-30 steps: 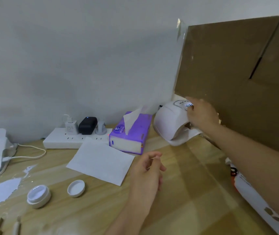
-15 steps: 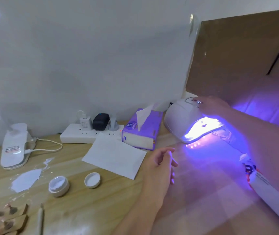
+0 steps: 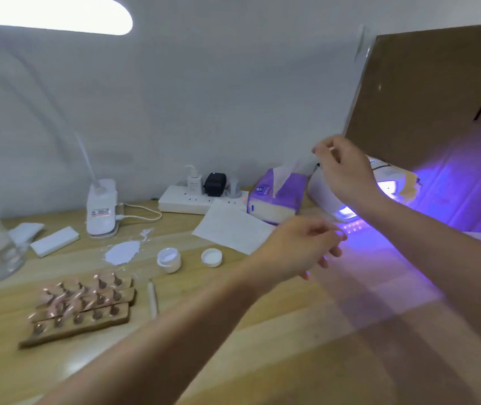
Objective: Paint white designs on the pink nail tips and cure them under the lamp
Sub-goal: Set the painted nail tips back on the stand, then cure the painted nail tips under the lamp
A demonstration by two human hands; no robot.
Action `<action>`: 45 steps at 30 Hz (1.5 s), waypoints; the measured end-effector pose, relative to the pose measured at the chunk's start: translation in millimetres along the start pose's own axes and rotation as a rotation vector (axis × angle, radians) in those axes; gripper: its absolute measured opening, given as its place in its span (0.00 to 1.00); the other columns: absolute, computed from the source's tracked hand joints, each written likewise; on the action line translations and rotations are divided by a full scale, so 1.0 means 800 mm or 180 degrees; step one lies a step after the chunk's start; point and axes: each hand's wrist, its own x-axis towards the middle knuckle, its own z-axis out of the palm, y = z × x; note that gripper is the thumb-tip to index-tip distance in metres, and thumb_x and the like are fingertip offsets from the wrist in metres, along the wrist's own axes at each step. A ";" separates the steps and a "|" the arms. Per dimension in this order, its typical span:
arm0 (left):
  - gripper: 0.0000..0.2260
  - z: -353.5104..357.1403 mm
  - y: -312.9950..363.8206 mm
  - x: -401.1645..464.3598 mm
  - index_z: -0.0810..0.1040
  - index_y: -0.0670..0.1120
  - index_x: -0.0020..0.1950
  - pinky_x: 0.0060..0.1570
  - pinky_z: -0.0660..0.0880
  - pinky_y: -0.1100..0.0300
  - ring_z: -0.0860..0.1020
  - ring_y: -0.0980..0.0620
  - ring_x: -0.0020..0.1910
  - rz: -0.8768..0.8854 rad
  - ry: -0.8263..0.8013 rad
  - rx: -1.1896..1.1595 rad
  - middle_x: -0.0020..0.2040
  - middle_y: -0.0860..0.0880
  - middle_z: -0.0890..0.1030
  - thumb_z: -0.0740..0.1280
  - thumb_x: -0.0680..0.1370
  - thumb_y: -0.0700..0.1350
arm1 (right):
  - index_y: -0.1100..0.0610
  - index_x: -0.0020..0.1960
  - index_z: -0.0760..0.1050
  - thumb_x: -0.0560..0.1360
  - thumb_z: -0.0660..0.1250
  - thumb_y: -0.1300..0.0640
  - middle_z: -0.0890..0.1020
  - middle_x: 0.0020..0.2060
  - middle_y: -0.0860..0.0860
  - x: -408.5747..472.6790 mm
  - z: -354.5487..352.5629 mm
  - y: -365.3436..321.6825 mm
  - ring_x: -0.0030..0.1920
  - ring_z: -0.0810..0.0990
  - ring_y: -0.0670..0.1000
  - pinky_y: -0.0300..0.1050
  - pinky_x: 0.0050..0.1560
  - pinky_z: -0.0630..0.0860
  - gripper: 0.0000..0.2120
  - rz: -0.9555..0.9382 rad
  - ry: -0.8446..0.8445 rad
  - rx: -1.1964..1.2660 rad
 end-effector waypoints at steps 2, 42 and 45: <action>0.07 -0.034 0.012 -0.039 0.76 0.54 0.44 0.24 0.68 0.69 0.74 0.61 0.27 0.0293 0.0078 0.0424 0.35 0.57 0.78 0.62 0.78 0.44 | 0.51 0.37 0.71 0.78 0.58 0.57 0.70 0.27 0.46 -0.020 0.011 -0.039 0.24 0.67 0.39 0.32 0.29 0.63 0.11 -0.0006 0.0016 0.0564; 0.09 -0.236 -0.137 -0.279 0.77 0.50 0.36 0.28 0.66 0.72 0.70 0.61 0.29 -0.1214 0.1654 0.1948 0.31 0.55 0.75 0.76 0.66 0.48 | 0.54 0.29 0.66 0.71 0.63 0.40 0.73 0.26 0.48 -0.213 0.167 -0.090 0.31 0.70 0.45 0.40 0.29 0.61 0.21 -0.0782 -0.2318 -0.1242; 0.09 -0.232 -0.133 -0.278 0.76 0.50 0.35 0.29 0.66 0.72 0.71 0.62 0.28 -0.1145 0.1578 0.1905 0.30 0.56 0.74 0.77 0.65 0.47 | 0.54 0.28 0.67 0.73 0.63 0.47 0.70 0.25 0.48 -0.205 0.162 -0.092 0.29 0.68 0.46 0.43 0.32 0.63 0.18 -0.0530 -0.2670 -0.1099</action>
